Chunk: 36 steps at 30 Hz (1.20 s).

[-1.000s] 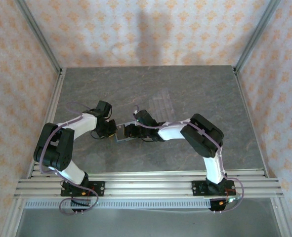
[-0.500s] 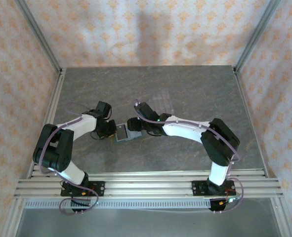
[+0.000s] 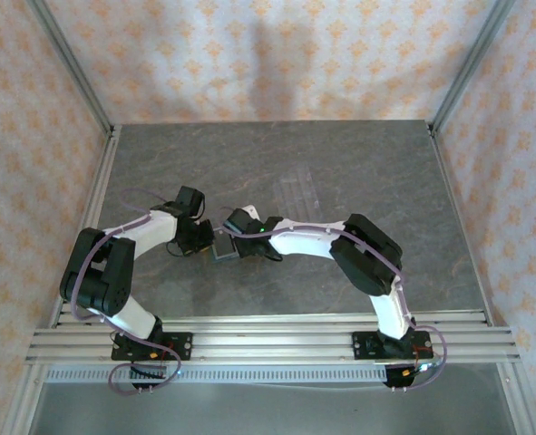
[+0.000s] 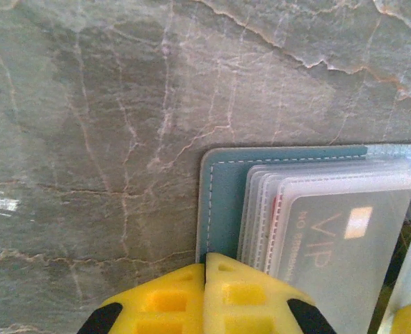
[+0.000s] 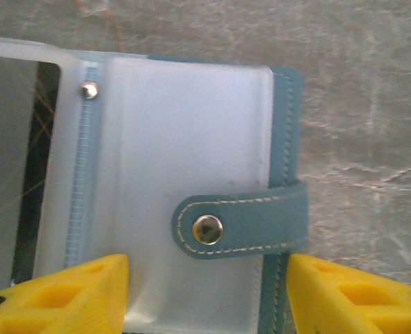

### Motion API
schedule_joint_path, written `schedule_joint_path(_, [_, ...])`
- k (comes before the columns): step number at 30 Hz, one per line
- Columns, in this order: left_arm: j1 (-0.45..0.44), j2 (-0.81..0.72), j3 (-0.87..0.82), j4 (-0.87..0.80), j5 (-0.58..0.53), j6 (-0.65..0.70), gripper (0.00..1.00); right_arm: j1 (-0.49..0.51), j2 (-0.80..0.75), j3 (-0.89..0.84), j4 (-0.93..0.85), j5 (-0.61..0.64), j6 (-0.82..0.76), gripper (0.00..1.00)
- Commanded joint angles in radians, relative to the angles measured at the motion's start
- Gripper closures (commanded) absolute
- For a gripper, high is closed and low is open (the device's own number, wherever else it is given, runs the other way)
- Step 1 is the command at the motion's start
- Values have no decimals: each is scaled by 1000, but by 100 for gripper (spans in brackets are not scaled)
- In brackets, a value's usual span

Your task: Put the credit cards into the card holder

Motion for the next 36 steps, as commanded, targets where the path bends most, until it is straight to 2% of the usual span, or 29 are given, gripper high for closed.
schedule_joint_path(1, [-7, 36, -36, 15, -3, -3, 100, -1, 5, 15, -69, 151, -11, 40])
schedule_joint_path(6, [-8, 39, -35, 17, 1, -4, 100, -1, 7, 15, -68, 176, -17, 42])
schedule_joint_path(12, [-7, 36, -37, 12, -3, -1, 100, -2, 11, 37, -55, 193, -41, 50])
schedule_joint_path(26, [-8, 45, -37, 15, -1, 3, 100, -49, 23, 89, -50, 90, -63, 50])
schedule_joint_path(30, [-6, 53, -36, 19, 2, 5, 100, -52, 22, 104, -60, 93, -69, 45])
schedule_joint_path(36, [-7, 57, -35, 21, 4, 6, 100, -61, 20, 116, -62, 97, -73, 44])
